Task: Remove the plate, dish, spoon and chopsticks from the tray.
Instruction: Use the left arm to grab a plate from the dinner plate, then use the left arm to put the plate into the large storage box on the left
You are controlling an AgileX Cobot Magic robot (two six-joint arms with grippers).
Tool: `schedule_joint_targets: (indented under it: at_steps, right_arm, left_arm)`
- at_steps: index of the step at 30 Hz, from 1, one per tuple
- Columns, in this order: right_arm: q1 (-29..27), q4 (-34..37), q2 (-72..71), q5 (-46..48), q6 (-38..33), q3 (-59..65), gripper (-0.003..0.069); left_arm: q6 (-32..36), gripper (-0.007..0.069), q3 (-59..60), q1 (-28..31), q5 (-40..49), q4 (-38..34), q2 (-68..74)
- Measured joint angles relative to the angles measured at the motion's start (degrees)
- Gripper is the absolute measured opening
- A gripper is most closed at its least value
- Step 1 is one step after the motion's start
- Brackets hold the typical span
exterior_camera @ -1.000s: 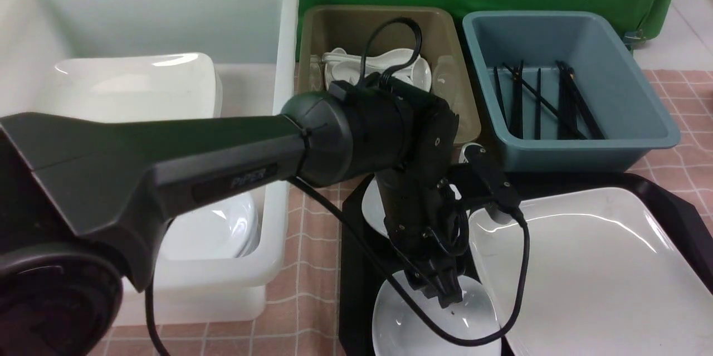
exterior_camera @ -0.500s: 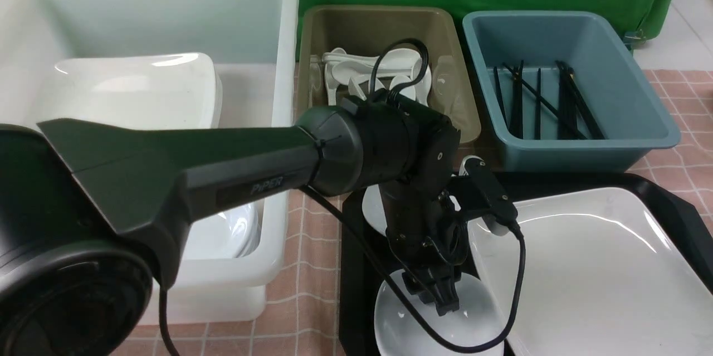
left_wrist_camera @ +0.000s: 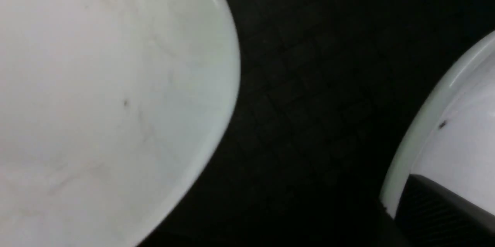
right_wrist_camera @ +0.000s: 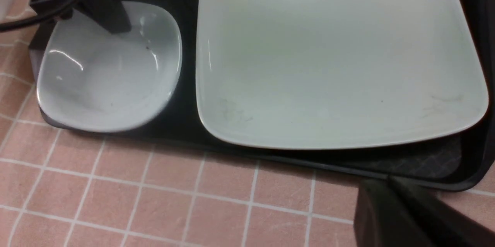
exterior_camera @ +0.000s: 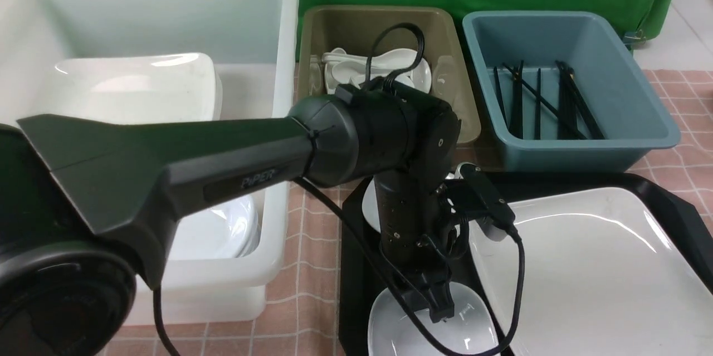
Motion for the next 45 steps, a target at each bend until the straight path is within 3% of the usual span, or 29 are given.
schedule_joint_targets:
  at_steps: [6, 13, 18, 23, 29, 36, 40, 45]
  right_arm:
    - [0.0, 0.0, 0.0, 0.4, 0.0, 0.0, 0.0073]
    - [0.0, 0.0, 0.0, 0.4, 0.0, 0.0, 0.008]
    - [0.0, 0.0, 0.0, 0.4, 0.0, 0.0, 0.0087]
    - [0.0, 0.0, 0.0, 0.4, 0.0, 0.0, 0.0094]
    - [0.0, 0.0, 0.0, 0.3, 0.1, 0.0, 0.0099]
    - [0.0, 0.0, 0.0, 0.1, 0.1, 1.2, 0.0111]
    - [0.0, 0.0, 0.0, 0.1, 0.1, 2.4, 0.0114]
    - [0.0, 0.0, 0.0, 0.1, 0.1, 2.8, 0.0114]
  left_arm:
    - [-1.4, 0.002, -2.7, 0.0, 1.7, -2.4, -3.8]
    - [-3.6, 0.0014, -7.4, 0.0, 7.3, -5.6, -6.0]
    - [-9.1, 0.0014, -11.5, 0.0, 7.6, -3.7, -8.4]
    - [-19.1, 0.0014, -13.8, 1.6, 7.7, 2.3, -13.7]
    - [-24.7, 0.0014, -13.9, 14.1, 7.8, -0.5, -22.8]
    - [-23.4, 0.0014, -6.4, 41.9, 7.5, -18.7, -32.1]
    - [-18.3, 0.0014, 5.0, 50.4, 7.6, -22.5, -33.1]
    - [-11.2, 0.0014, 15.6, 54.3, 7.8, -23.1, -31.3]
